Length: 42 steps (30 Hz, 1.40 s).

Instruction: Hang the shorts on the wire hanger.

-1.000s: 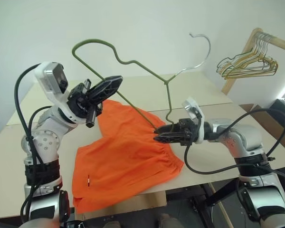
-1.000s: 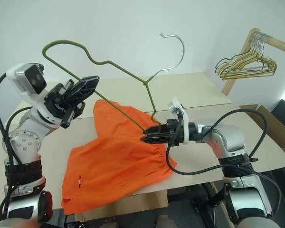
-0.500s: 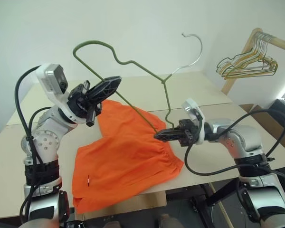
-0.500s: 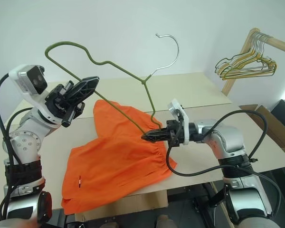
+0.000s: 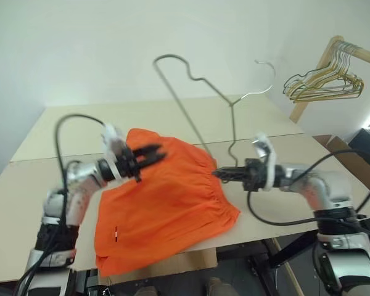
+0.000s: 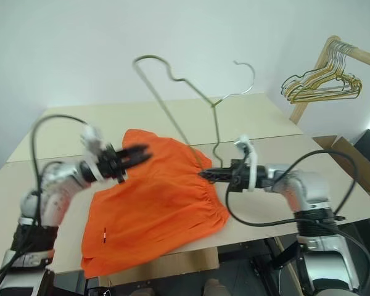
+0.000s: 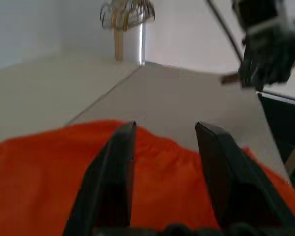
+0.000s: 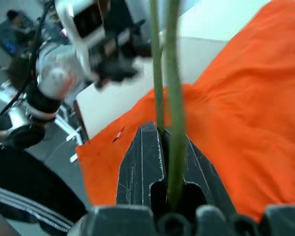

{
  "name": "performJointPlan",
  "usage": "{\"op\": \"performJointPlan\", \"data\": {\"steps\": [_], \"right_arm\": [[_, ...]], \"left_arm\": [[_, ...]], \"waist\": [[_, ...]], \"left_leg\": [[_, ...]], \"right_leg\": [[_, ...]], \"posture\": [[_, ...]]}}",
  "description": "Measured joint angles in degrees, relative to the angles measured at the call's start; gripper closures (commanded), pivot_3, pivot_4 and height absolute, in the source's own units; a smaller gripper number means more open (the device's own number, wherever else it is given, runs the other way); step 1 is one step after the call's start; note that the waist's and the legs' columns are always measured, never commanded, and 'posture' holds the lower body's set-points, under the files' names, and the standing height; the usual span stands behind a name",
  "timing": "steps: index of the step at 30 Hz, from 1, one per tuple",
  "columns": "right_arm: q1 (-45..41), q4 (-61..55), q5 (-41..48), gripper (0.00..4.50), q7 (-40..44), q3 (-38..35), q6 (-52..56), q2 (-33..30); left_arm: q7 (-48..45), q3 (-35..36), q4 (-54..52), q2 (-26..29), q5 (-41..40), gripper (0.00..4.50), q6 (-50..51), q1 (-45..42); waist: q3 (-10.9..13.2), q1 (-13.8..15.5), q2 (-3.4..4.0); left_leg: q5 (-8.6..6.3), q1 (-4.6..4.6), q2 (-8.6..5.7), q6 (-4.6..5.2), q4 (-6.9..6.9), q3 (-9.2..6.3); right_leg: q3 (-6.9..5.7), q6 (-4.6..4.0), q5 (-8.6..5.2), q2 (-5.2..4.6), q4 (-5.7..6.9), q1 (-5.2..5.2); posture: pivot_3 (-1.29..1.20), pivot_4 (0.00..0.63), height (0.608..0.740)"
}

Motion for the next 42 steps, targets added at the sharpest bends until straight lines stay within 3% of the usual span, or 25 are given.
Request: {"op": "performJointPlan", "data": {"steps": [4,9,18,24,30,42], "right_arm": [[5.0,-0.1,0.3,4.5,-0.5,-1.2,5.1,-6.8],[11.3,-0.7,-2.2,4.5,0.7,2.3,9.4,-18.7],[13.2,12.8,-3.0,4.5,18.4,13.2,15.6,-30.9],[10.7,19.0,-8.3,4.5,23.5,21.4,13.3,-30.6],[8.2,23.1,-11.8,4.5,23.9,26.4,10.1,-25.4],[6.9,23.1,-8.7,4.5,24.1,28.8,5.3,-26.2]], "left_arm": [[-3.9,-2.3,0.2,3.3,6.1,0.33,-6.3,1.4],[-8.2,-2.5,-0.9,6.1,8.6,0.33,-11.2,1.6],[-13.0,-3.8,-1.6,11.5,14.9,0.33,-19.1,3.4],[-13.6,-4.2,-2.0,11.5,15.5,0.33,-20.2,4.3],[-13.7,-4.4,-3.0,11.5,15.7,0.33,-20.2,5.1],[-13.4,-4.3,-3.6,11.7,15.7,0.33,-20.5,7.0]], "waist": [[0.0,0.1,0.0],[0.0,-0.1,0.06],[0.0,-0.4,0.08],[0.0,-0.3,0.13],[0.0,-0.1,0.28],[0.0,0.3,0.35]], "left_leg": [[-0.02,-0.03,0.04,0.03,-0.01,0.03],[-0.02,0.05,0.04,0.03,0.0,0.15],[-0.02,0.28,0.07,0.04,0.01,0.43],[-0.02,0.27,0.09,0.04,0.02,0.48],[-0.02,0.25,0.08,0.04,0.04,0.5],[-0.03,0.28,0.08,0.05,0.04,0.5]], "right_leg": [[-0.02,0.01,-0.01,0.0,-0.03,-0.01],[0.05,0.2,-0.13,-0.04,0.01,0.01],[0.29,0.44,-0.26,0.01,0.09,0.05],[0.32,0.46,-0.26,0.0,0.12,0.0],[0.35,0.46,-0.25,0.03,0.15,0.0],[0.34,0.46,-0.25,0.01,0.15,0.03]], "posture": [[-0.05,0.0,0.74],[-0.06,0.0,0.74],[-0.05,0.0,0.74],[-0.04,0.0,0.74],[-0.02,0.0,0.74],[-0.01,0.0,0.74]]}}
